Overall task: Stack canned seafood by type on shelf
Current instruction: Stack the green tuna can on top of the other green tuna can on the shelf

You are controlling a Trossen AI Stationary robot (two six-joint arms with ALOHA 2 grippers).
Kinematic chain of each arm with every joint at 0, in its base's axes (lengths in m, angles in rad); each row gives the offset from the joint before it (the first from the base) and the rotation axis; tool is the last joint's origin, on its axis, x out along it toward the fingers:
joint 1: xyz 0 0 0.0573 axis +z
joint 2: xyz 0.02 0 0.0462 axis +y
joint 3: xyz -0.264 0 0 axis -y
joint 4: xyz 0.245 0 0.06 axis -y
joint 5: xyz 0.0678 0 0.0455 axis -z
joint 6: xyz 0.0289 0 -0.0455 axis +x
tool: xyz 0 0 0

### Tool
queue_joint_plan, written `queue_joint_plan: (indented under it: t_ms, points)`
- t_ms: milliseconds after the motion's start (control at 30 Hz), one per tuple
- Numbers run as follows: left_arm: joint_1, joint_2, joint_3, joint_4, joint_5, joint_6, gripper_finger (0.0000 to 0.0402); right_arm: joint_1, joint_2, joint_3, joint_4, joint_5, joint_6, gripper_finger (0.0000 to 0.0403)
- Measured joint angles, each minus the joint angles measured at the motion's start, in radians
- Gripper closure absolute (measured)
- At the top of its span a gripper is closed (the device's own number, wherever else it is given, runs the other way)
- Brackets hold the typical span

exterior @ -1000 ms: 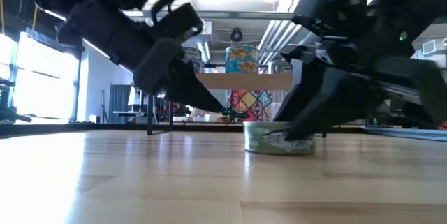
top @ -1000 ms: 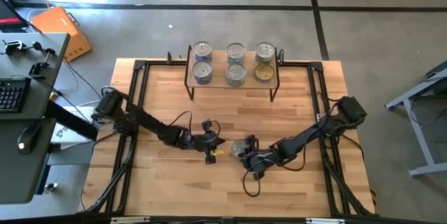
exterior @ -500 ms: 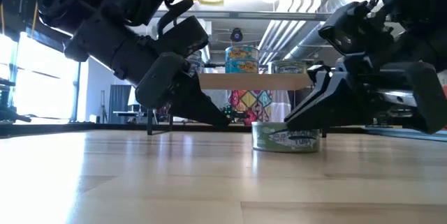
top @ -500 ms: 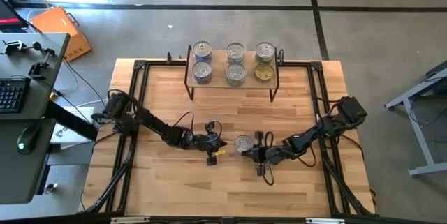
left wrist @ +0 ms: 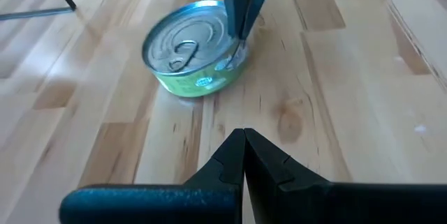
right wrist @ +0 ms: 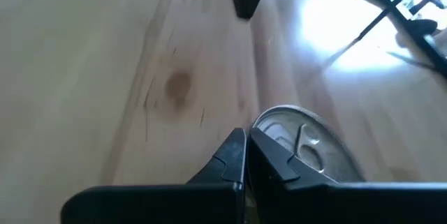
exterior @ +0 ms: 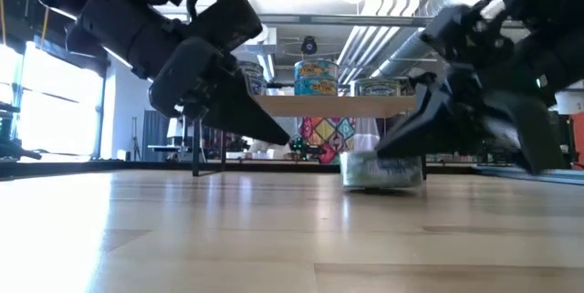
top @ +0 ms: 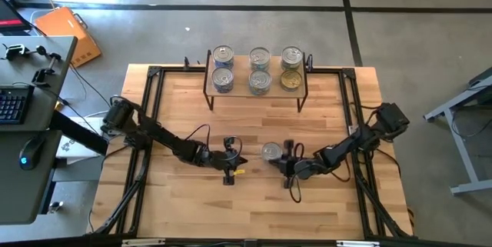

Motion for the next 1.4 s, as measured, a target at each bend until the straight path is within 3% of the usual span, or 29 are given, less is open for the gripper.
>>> queue_joint_plan:
  t_ms: [333,633,867,1133,1400]
  points:
    - [-0.003,-0.004,0.0,0.017,-0.003,0.004,0.0401,0.0,-0.047,0.004,0.01,-0.025,0.004,0.0402]
    - [-0.006,-0.005,0.0,0.125,-0.082,0.137,0.0401,-0.001,-0.047,0.005,0.03,-0.02,0.009,0.0402]
    - [-0.008,-0.005,0.0,0.137,-0.082,0.129,0.0401,0.003,-0.08,0.006,0.116,0.054,-0.122,0.0402]
    - [-0.013,-0.005,0.0,0.131,-0.083,0.128,0.0401,0.003,-0.264,0.007,0.016,0.104,-0.252,0.0403]
    - [-0.013,-0.005,0.0,0.13,-0.083,0.127,0.0401,-0.022,-0.505,0.008,-0.204,0.124,-0.362,0.0403]
